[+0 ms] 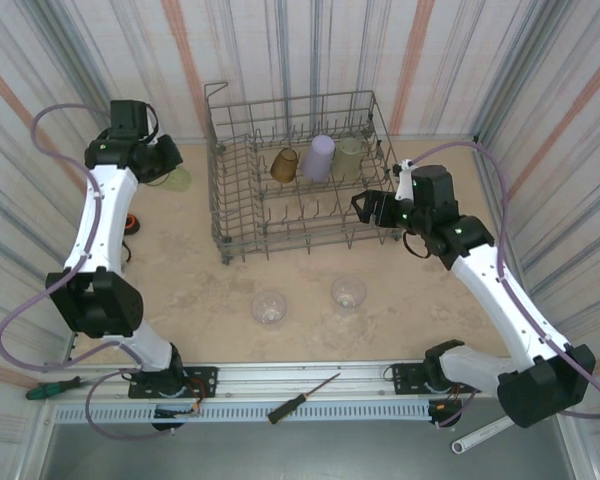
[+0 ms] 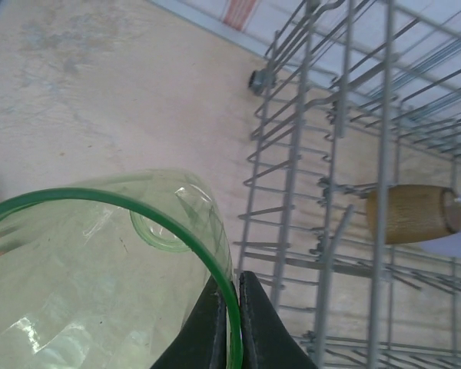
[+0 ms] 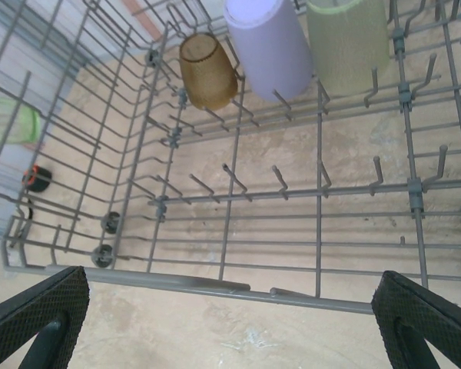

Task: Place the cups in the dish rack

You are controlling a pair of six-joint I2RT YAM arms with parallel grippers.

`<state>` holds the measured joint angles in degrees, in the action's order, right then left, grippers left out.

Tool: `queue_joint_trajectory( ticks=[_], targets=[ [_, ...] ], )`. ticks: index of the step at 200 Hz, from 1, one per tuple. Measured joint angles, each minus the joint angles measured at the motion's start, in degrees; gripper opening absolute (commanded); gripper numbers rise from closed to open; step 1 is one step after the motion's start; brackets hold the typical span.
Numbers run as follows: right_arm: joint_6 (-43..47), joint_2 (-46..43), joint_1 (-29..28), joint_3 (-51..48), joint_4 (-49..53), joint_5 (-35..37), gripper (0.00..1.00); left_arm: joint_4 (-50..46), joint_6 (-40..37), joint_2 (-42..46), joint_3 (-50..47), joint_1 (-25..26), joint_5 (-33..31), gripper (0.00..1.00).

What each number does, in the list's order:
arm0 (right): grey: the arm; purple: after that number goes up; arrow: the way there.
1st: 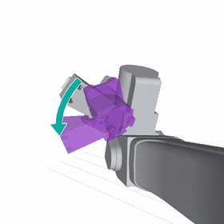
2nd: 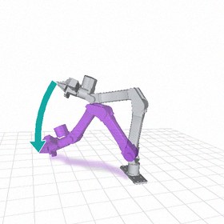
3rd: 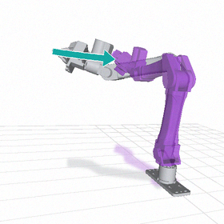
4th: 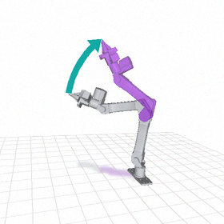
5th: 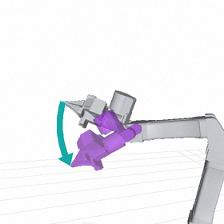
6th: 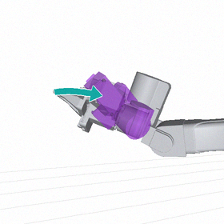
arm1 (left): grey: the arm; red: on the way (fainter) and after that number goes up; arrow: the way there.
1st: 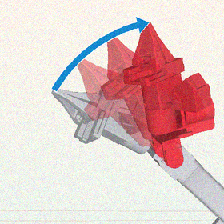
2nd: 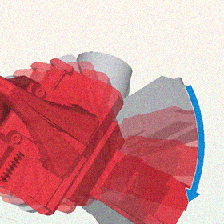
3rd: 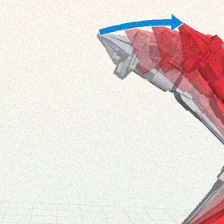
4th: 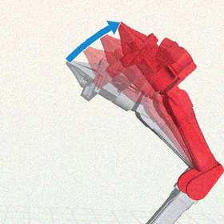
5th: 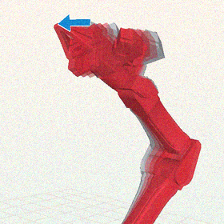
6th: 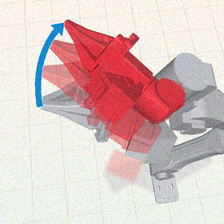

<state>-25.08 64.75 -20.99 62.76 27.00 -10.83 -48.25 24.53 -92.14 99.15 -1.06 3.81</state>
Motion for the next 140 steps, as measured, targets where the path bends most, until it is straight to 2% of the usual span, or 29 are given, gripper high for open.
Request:
queue_joint_trajectory(
  ticks=[90, 140],
  targets=[
    [-0.2, 5.2, -0.9, 1.0, -0.5, -1.2, 0.99, 6.8, 1.0, 9.7, -2.7, -1.3, 1.4, 0.0],
    [-0.2, 7.2, -0.9, 1.8, -0.9, -1.3, 0.99, 10.7, 2.7, 10.3, -2.7, -1.6, 7.7, 0.0]
  ],
)
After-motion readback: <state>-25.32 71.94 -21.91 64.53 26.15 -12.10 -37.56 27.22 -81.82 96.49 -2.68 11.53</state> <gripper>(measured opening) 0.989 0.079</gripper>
